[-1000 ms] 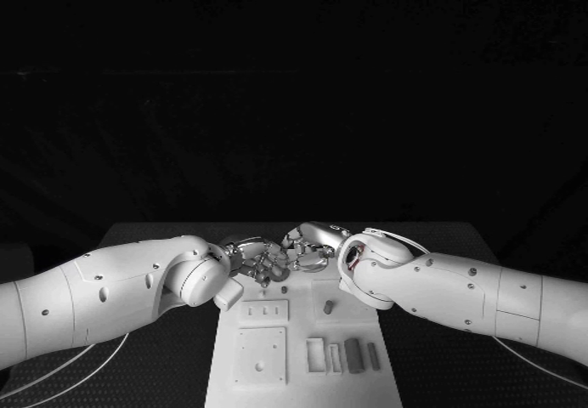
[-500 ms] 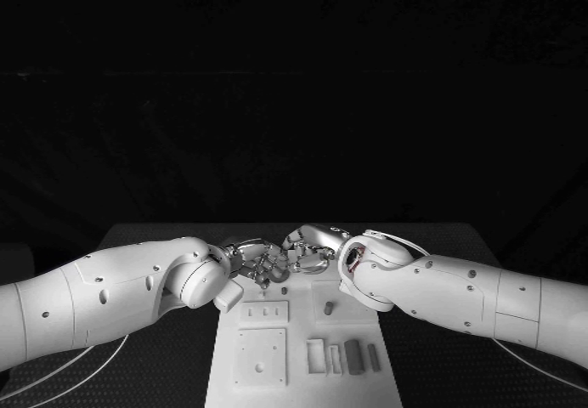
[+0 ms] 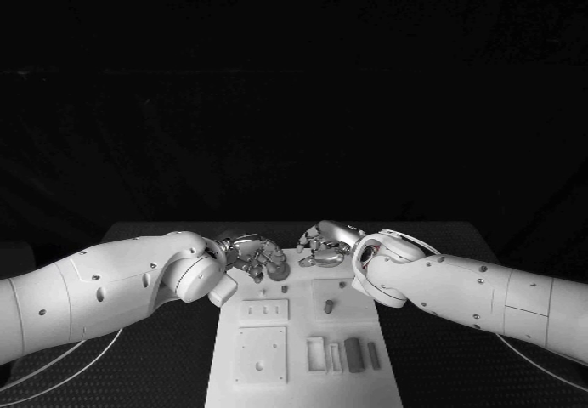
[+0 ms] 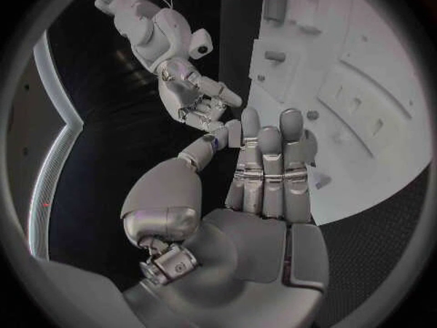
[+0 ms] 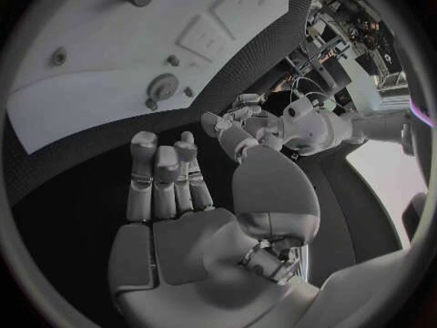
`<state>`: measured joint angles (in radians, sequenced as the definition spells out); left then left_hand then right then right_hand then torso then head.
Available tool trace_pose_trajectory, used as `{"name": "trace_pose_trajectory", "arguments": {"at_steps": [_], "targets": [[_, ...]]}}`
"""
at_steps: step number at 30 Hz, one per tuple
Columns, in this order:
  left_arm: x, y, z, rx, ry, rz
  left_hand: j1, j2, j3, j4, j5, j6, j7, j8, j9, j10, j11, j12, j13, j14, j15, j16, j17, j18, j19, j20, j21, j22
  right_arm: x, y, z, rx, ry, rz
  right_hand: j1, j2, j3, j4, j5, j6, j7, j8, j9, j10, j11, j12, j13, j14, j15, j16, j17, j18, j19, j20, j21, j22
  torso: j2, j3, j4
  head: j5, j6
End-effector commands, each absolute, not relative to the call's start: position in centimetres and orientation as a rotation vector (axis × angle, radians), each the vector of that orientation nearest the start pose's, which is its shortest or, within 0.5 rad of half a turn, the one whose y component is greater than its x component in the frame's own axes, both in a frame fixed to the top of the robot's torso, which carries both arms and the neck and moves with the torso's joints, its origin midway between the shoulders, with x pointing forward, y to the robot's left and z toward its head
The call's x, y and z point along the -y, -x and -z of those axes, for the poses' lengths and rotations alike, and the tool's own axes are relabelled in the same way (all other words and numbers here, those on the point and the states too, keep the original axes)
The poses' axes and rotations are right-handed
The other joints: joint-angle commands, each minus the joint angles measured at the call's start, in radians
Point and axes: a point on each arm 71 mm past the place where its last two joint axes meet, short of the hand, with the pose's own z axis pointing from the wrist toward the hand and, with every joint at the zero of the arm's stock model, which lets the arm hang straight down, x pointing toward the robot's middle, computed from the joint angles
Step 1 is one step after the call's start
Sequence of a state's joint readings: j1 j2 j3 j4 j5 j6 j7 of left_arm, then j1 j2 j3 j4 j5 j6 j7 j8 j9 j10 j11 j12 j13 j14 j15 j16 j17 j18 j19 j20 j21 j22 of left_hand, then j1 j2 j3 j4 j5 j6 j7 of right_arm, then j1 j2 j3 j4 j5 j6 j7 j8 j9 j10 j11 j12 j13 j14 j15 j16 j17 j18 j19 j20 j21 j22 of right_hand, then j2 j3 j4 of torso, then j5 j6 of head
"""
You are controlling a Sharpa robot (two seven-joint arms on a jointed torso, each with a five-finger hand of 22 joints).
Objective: Assemble the parts on the task board
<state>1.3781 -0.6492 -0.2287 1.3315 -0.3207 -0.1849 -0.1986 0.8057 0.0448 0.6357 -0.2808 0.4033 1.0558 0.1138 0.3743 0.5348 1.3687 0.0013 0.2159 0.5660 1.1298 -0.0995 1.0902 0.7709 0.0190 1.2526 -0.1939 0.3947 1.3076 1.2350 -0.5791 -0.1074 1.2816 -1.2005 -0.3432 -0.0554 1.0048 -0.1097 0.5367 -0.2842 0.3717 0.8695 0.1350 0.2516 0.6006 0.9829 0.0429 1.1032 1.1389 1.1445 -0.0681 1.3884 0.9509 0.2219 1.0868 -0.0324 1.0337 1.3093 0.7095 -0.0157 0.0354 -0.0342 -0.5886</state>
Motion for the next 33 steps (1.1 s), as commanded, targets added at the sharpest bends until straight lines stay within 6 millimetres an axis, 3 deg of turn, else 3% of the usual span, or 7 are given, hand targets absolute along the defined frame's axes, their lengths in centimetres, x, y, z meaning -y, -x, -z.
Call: {"name": "trace_pose_trajectory", "arguments": {"at_steps": [1,6,12,17,33], "targets": [[-17.2,-52.3,20.1,-2.137,0.747,0.917,0.017,0.004,0.004,0.002,-0.009,0.044,-0.040,0.003,0.002,-0.001,-0.005,0.005,0.002,0.001,-0.009,0.006,-0.002,0.019,0.001,-0.010,0.008,0.026,14.9,-52.9,19.9,-1.649,-0.115,-0.844,0.005,-0.007,-0.007,-0.001,0.003,-0.029,0.024,-0.005,-0.002,-0.003,0.003,0.007,0.001,-0.002,0.006,0.000,0.000,0.040,-0.007,0.002,-0.006,0.009,0.000,0.0009,-0.0004,0.003,-0.001],[-17.9,-52.5,20.5,-2.213,0.665,0.826,0.020,0.005,0.003,0.003,-0.020,0.043,-0.040,0.004,0.002,-0.001,-0.007,0.009,0.004,0.003,-0.010,0.011,-0.003,0.019,0.000,-0.012,0.015,0.026,17.6,-54.1,19.4,-1.598,-0.183,-0.832,0.007,0.000,-0.009,0.001,0.003,-0.026,0.024,-0.004,-0.002,-0.003,0.004,0.011,0.000,-0.003,0.007,0.002,-0.001,0.040,-0.007,0.005,-0.005,0.010,0.000,0.0020,-0.0005,0.005,-0.001],[-18.9,-52.8,21.0,-2.282,0.573,0.682,0.028,0.007,0.004,0.007,-0.065,0.039,-0.038,0.002,0.001,-0.006,-0.007,0.015,0.005,0.001,-0.011,0.017,-0.008,0.017,-0.010,-0.013,0.029,0.026,20.6,-55.9,18.0,-1.539,-0.313,-0.864,0.006,0.013,-0.010,0.005,0.004,-0.020,0.023,-0.003,-0.002,-0.003,0.003,0.015,-0.003,-0.005,0.007,0.002,-0.003,0.040,-0.010,0.008,-0.007,0.010,0.001,0.0025,-0.0010,0.009,-0.004],[-19.5,-52.9,21.2,-2.311,0.530,0.583,0.031,0.008,0.005,0.008,-0.071,0.038,-0.038,0.002,0.000,-0.006,-0.007,0.016,0.006,0.001,-0.011,0.019,-0.009,0.017,-0.011,-0.013,0.032,0.026,22.5,-56.8,16.8,-1.497,-0.381,-0.859,0.005,0.020,-0.011,0.006,0.004,-0.020,0.023,-0.004,-0.003,-0.004,0.003,0.015,-0.007,-0.007,0.006,0.000,-0.006,0.040,-0.012,0.011,-0.008,0.010,0.000,0.0024,-0.0005,0.007,-0.006],[-18.2,-52.5,22.5,-2.319,0.403,0.445,0.032,-0.004,-0.002,0.027,-0.093,0.056,-0.048,0.017,0.013,0.007,-0.016,0.037,0.014,0.014,-0.020,0.039,-0.014,0.020,-0.004,-0.021,0.063,0.026,23.3,-57.7,15.1,-1.453,-0.395,-0.873,0.000,0.025,-0.014,0.008,0.004,-0.022,0.024,-0.006,-0.004,-0.006,0.004,0.015,-0.011,-0.010,0.007,-0.001,-0.008,0.040,-0.015,0.013,-0.010,0.010,0.001,0.0008,0.0002,0.006,-0.022]]}}
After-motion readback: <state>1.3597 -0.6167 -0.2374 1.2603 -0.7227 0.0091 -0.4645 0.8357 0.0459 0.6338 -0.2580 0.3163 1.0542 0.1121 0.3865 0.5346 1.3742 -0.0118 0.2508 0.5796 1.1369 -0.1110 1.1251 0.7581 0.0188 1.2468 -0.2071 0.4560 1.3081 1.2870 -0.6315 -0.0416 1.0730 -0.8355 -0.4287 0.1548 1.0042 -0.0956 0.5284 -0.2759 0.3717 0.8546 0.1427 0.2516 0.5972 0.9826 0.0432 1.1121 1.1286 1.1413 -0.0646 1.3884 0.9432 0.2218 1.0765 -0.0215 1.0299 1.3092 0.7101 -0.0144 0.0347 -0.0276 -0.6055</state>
